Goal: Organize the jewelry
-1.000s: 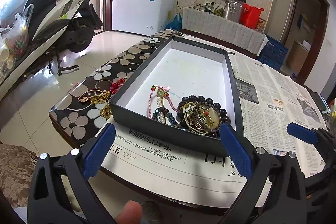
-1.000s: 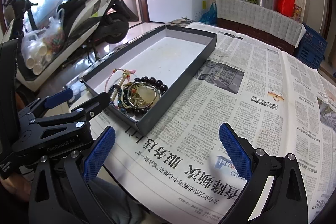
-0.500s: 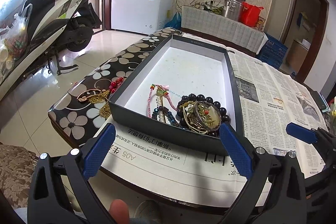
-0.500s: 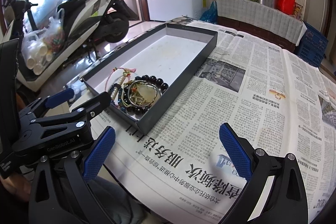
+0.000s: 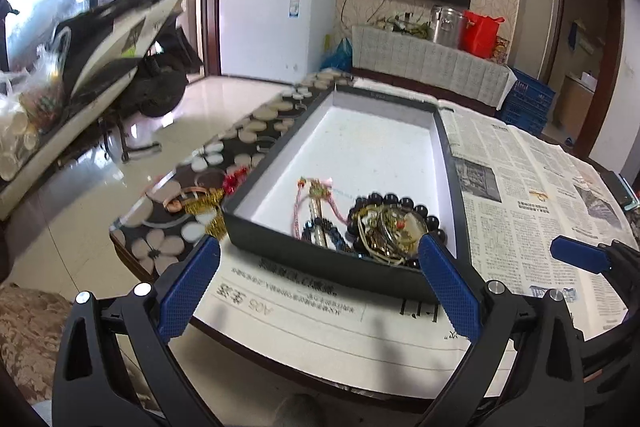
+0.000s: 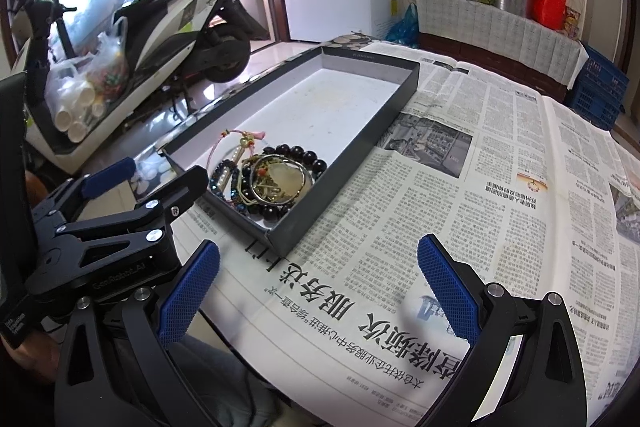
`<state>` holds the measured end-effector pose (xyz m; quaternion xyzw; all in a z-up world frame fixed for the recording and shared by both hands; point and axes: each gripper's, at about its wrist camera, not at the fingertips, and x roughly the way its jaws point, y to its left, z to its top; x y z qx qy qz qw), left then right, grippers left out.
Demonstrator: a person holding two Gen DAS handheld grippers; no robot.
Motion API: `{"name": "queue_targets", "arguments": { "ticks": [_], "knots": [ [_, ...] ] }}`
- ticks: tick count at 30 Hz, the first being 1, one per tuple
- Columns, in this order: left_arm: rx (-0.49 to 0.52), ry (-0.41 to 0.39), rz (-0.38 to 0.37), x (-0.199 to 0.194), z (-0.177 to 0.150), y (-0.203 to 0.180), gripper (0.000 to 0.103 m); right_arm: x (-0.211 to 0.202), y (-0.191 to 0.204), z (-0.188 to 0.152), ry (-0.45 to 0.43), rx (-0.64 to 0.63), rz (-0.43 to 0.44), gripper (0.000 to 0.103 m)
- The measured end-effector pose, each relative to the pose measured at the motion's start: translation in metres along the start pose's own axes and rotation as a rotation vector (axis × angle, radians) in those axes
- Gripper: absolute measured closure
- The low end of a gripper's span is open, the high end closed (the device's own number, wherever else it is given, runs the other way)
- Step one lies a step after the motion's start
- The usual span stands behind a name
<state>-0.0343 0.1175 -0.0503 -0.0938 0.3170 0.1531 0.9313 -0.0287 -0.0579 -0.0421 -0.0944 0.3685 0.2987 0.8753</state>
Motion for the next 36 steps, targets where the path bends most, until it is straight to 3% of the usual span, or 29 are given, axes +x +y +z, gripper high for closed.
{"name": "queue_targets", "arguments": {
  "ticks": [17,36],
  "knots": [
    [-0.041,0.029,-0.018,0.000,0.010,-0.015,0.005,-0.020,-0.015,0.000,-0.024,0.085,0.016,0.003],
    [0.101,0.052,-0.128,-0.002,0.008,-0.131,0.005,-0.073,-0.111,-0.030,-0.039,0.216,-0.089,0.003]
  ]
}}
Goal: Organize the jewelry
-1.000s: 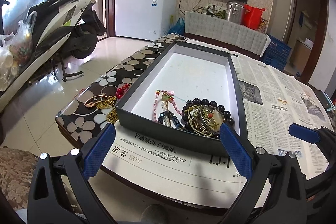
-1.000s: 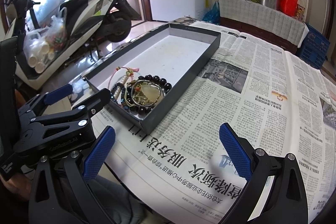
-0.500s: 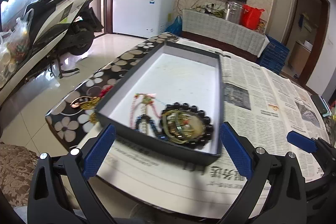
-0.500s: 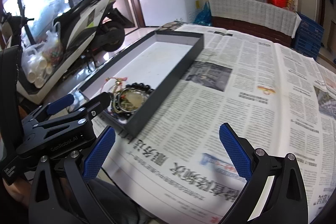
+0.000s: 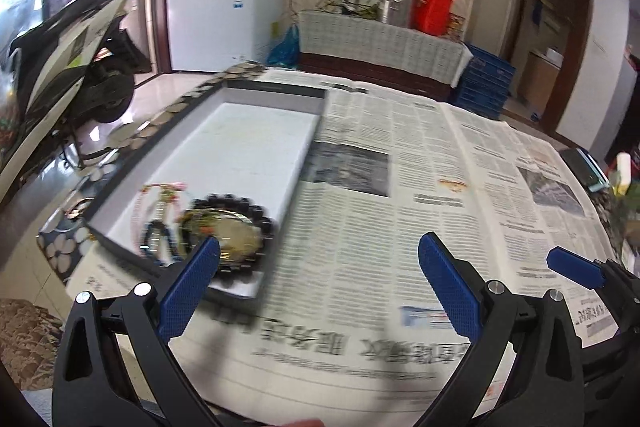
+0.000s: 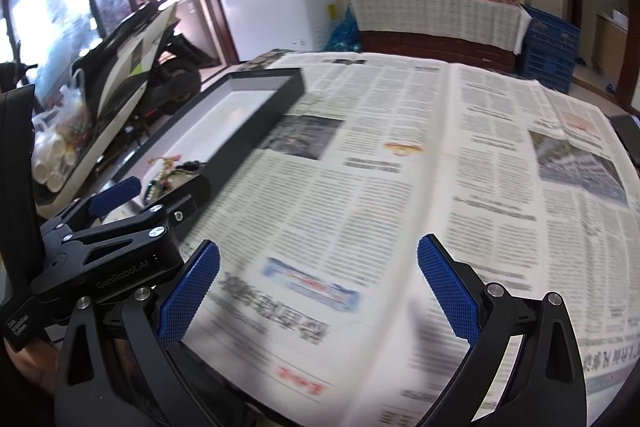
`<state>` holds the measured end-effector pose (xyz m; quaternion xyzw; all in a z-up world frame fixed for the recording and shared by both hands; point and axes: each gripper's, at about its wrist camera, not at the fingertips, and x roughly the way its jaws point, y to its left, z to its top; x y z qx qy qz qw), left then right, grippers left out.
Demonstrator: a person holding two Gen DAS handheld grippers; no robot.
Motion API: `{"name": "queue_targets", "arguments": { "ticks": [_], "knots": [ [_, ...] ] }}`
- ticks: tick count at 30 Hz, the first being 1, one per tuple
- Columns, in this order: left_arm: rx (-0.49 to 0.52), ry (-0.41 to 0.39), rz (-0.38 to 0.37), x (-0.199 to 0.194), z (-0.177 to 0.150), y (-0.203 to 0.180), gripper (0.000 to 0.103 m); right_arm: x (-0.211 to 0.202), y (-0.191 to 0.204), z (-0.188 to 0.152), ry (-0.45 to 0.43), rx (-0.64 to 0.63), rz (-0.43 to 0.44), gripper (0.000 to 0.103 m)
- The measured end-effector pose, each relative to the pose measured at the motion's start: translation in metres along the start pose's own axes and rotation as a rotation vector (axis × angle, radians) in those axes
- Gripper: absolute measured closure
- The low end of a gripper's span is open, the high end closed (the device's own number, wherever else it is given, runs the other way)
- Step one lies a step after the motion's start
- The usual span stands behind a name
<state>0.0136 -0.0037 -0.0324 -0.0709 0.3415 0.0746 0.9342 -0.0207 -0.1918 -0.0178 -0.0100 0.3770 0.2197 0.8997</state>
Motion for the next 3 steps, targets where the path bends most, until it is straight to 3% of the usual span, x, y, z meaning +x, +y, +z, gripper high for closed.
{"name": "queue_targets", "arguments": {
  "ticks": [3],
  "knots": [
    [0.031,0.008,-0.025,0.003,-0.001,-0.020,0.005,-0.007,-0.017,-0.003,0.000,0.015,-0.029,0.003]
  ]
}}
